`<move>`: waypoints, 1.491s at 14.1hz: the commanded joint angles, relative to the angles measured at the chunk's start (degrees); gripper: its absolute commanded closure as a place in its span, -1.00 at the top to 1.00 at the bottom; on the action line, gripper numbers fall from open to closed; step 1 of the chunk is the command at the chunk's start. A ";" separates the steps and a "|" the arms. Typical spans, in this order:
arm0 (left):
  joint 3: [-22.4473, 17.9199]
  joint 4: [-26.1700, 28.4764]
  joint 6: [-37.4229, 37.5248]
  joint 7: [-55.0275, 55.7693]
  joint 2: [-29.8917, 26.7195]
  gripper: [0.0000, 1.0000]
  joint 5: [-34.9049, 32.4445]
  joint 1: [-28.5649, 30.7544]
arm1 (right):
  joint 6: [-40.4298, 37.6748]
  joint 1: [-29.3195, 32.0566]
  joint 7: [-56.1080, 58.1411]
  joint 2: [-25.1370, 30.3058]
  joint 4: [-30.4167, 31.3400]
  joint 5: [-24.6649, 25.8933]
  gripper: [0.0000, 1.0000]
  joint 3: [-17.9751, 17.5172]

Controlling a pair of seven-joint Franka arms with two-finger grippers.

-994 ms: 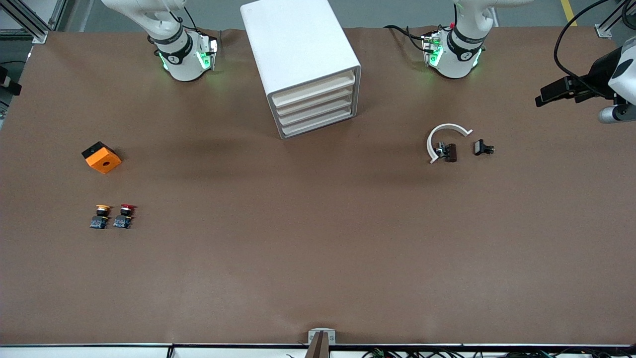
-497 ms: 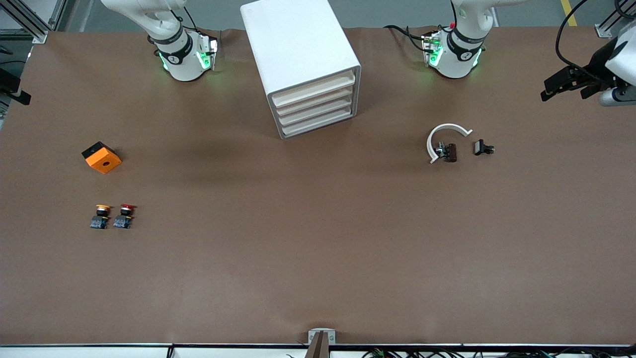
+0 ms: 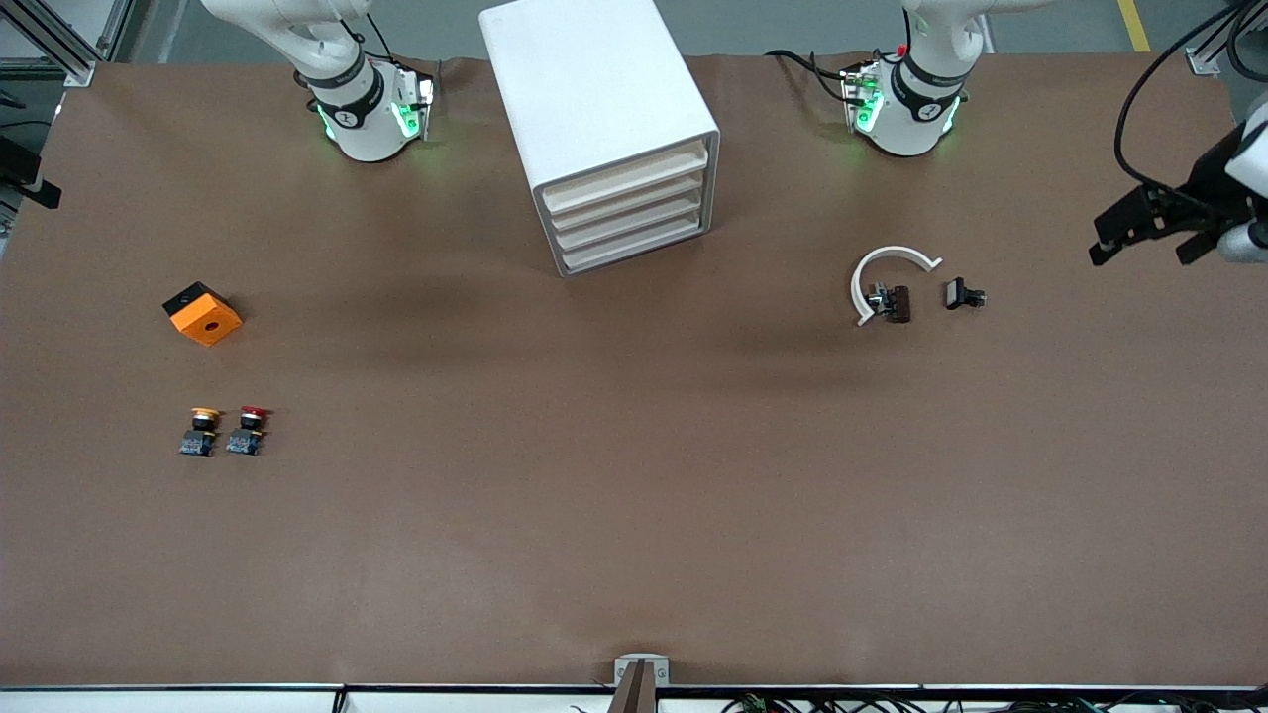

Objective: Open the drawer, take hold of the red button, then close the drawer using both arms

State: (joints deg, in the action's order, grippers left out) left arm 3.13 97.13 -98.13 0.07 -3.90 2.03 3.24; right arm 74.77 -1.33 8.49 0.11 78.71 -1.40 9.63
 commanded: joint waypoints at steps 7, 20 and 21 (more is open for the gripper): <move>-3.66 -7.13 0.84 0.37 5.57 1.00 -1.07 -3.86 | 4.50 0.10 0.74 8.07 10.58 0.78 1.00 -0.49; -3.39 -9.51 1.45 4.31 5.66 1.00 -1.24 -4.12 | 2.39 0.02 3.90 7.72 8.74 1.66 1.00 -0.49; -3.39 -9.51 1.45 4.23 5.66 1.00 -1.24 -4.04 | 2.39 0.10 3.73 7.72 8.74 1.66 1.00 -0.41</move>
State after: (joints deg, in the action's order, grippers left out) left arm 0.02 88.33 -97.61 2.78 1.67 2.02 -0.24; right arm 77.91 -1.28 11.75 6.98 87.56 -0.72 9.44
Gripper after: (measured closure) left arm 0.000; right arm 0.000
